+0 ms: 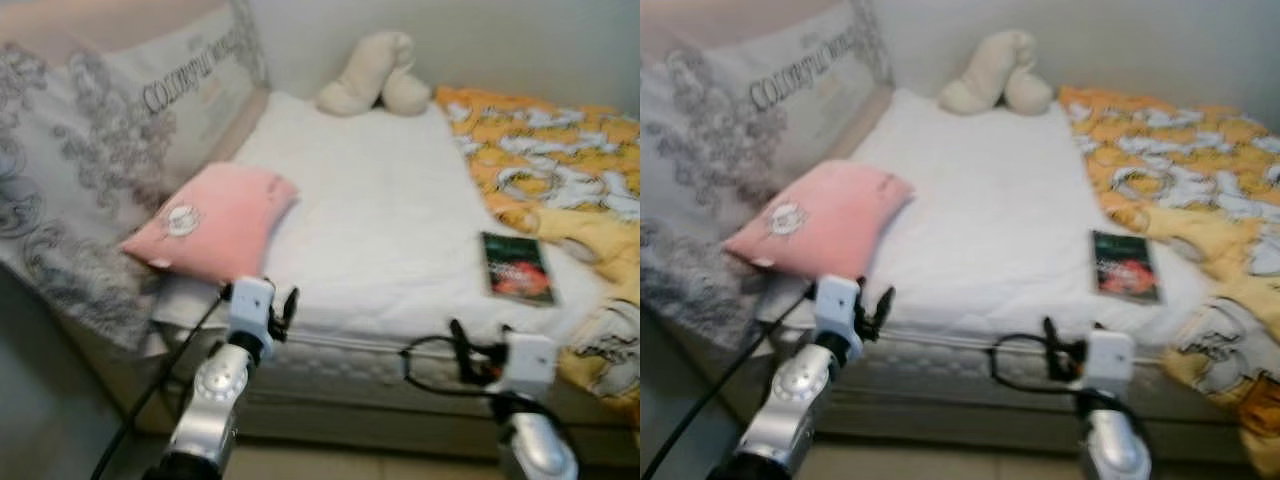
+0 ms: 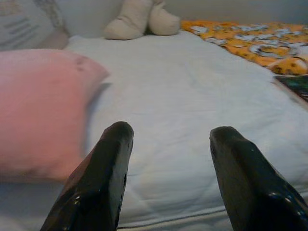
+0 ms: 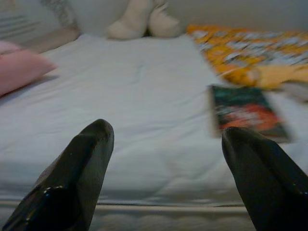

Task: Clean up the room

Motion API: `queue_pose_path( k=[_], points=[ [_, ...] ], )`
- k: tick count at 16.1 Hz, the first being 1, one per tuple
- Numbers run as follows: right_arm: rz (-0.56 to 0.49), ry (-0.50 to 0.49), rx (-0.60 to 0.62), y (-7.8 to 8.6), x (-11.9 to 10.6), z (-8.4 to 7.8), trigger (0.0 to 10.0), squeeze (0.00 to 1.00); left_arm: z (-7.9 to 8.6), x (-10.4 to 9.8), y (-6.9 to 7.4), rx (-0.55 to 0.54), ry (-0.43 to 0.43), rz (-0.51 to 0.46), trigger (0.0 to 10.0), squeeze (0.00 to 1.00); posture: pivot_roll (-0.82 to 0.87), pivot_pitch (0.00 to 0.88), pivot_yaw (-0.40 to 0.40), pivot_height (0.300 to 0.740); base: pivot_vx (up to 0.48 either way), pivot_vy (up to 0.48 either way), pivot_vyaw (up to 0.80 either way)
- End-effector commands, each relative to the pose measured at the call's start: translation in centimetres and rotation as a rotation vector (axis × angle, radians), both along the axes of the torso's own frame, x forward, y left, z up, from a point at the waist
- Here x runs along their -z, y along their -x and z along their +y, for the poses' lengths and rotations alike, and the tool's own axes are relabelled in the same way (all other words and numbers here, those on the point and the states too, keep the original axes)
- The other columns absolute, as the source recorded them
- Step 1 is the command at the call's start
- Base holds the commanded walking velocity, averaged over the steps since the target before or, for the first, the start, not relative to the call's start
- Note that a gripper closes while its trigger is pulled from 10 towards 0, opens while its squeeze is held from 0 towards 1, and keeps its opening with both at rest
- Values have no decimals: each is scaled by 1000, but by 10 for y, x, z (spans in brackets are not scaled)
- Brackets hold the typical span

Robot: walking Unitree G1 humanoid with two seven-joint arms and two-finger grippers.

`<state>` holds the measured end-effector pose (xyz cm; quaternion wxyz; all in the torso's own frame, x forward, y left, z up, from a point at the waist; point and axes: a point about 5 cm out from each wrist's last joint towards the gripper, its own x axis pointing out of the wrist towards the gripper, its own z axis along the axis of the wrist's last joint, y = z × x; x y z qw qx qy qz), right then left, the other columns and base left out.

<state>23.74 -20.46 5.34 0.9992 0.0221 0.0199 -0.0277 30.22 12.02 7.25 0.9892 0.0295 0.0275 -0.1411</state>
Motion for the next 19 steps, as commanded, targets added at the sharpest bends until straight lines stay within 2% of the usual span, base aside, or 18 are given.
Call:
queue_pose_path(
  k=[1,3,4,5,6,8,12,16,17,18,19],
  points=[
    [-18,-3,-28,-5,-2,7,10000,0,6,-5,-4,-21,7,-22,10000,0,28,0,7,740,0,-469,0],
    [5,29,-22,-12,-3,8,10000,0,-2,-11,-9,0,10,-47,10000,0,29,0,6,740,0,-471,0],
    [15,106,-28,-15,-3,9,10000,553,-3,-13,-10,6,13,-53,10000,0,28,0,7,740,0,-469,0],
    [6,118,-37,-17,-4,11,10000,1000,-4,-15,-11,15,37,-57,10000,894,25,0,8,740,0,-465,0],
    [-8,62,-52,-17,-5,14,10000,1000,-2,-16,-11,11,38,-65,10000,1000,23,0,10,740,0,-420,0],
    [-12,17,-51,-17,-5,15,10000,1000,3,-14,-11,-16,39,-58,10000,1000,25,0,12,740,124,-414,0],
    [-3,20,-64,-17,-1,17,10000,1000,1,-15,-13,-5,46,-59,10000,1000,32,0,9,740,244,-411,0],
    [-7,9,-49,-19,-1,16,10000,1000,6,-12,-15,-37,70,-33,10000,1000,30,0,16,740,251,-405,0],
    [-27,8,-35,-22,-6,14,10000,1000,9,-2,-16,-97,-10,29,10000,125,30,0,17,740,0,0,0],
    [-32,-5,-12,-25,-8,12,10000,525,12,-2,-15,-114,22,26,10000,0,28,0,17,740,0,0,0],
    [-31,-16,-3,-26,-8,11,10000,0,14,-3,-15,-127,75,27,10000,0,29,0,17,740,262,0,0]
  ],
)
